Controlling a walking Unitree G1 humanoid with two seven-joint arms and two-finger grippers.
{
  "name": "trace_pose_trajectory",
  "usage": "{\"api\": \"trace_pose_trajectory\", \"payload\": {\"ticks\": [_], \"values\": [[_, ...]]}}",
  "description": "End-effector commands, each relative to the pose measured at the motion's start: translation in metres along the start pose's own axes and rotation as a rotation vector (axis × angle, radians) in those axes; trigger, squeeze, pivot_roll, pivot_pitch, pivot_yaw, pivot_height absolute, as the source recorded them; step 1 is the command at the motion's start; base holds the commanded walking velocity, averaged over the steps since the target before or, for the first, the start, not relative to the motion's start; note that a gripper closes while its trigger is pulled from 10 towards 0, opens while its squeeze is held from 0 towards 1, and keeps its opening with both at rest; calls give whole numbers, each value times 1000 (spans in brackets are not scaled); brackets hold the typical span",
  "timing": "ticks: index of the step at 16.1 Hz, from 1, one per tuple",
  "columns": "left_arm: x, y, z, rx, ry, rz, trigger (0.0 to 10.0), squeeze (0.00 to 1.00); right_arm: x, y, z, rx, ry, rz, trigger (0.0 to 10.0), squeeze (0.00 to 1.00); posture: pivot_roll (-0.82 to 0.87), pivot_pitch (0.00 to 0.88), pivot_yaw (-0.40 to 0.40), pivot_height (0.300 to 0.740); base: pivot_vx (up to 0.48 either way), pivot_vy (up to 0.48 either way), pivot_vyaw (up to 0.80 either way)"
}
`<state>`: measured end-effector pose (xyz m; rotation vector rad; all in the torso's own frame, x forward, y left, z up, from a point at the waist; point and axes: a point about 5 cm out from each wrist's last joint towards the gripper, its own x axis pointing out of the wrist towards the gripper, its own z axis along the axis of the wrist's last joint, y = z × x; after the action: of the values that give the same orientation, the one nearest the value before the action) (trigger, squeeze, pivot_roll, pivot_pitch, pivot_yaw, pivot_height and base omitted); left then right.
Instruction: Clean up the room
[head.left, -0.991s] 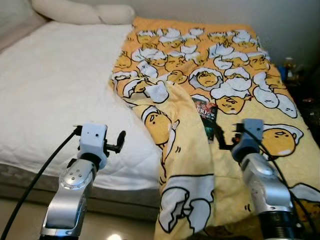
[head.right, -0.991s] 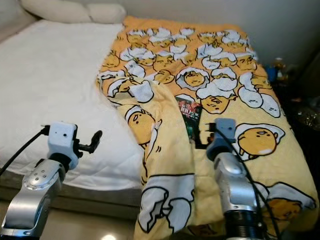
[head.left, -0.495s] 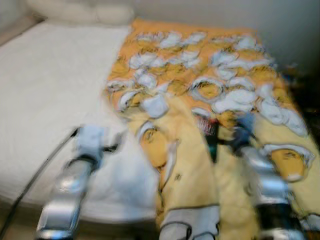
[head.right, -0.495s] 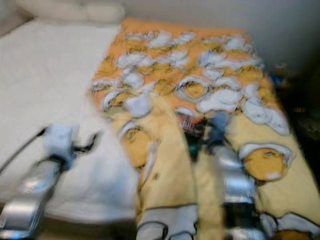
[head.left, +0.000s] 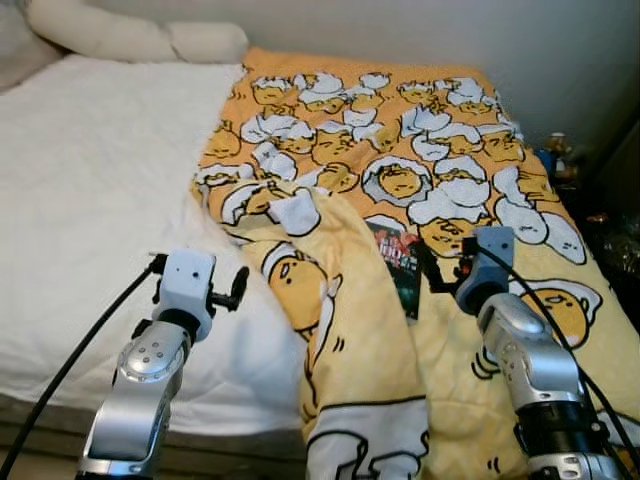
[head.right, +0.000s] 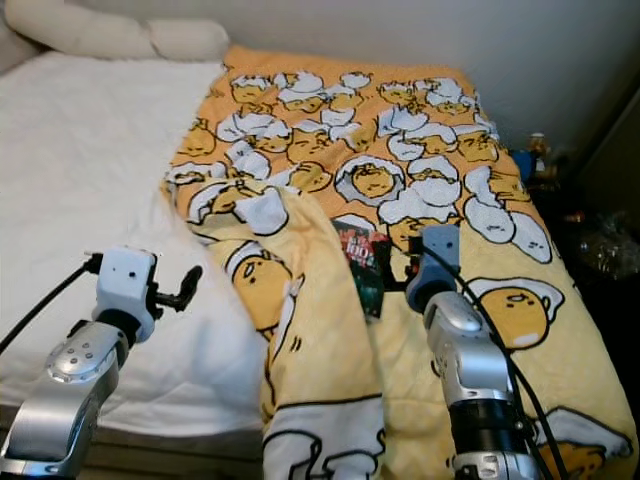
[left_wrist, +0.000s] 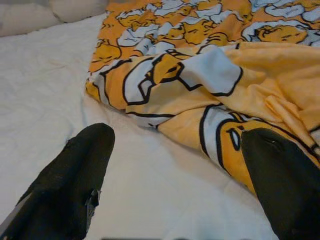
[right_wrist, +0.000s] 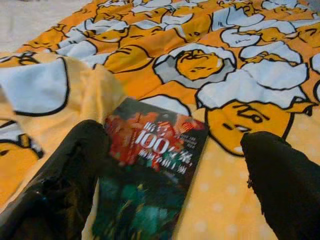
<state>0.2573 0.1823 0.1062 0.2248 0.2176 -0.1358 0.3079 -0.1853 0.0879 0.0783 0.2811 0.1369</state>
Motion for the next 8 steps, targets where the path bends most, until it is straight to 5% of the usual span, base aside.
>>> {"api": "trace_pose_trajectory", "payload": {"ticks": [1, 8], "values": [[2, 0, 2, 12, 2, -4, 10000, 651, 2, -5, 4, 15, 7, -12, 10000, 0, -10, 0, -23, 740, 0, 0, 0], [4, -1, 3, 27, 7, -12, 10000, 655, 4, -10, 2, 31, 36, -28, 10000, 0, -18, 0, -24, 740, 0, 0, 0]]}}
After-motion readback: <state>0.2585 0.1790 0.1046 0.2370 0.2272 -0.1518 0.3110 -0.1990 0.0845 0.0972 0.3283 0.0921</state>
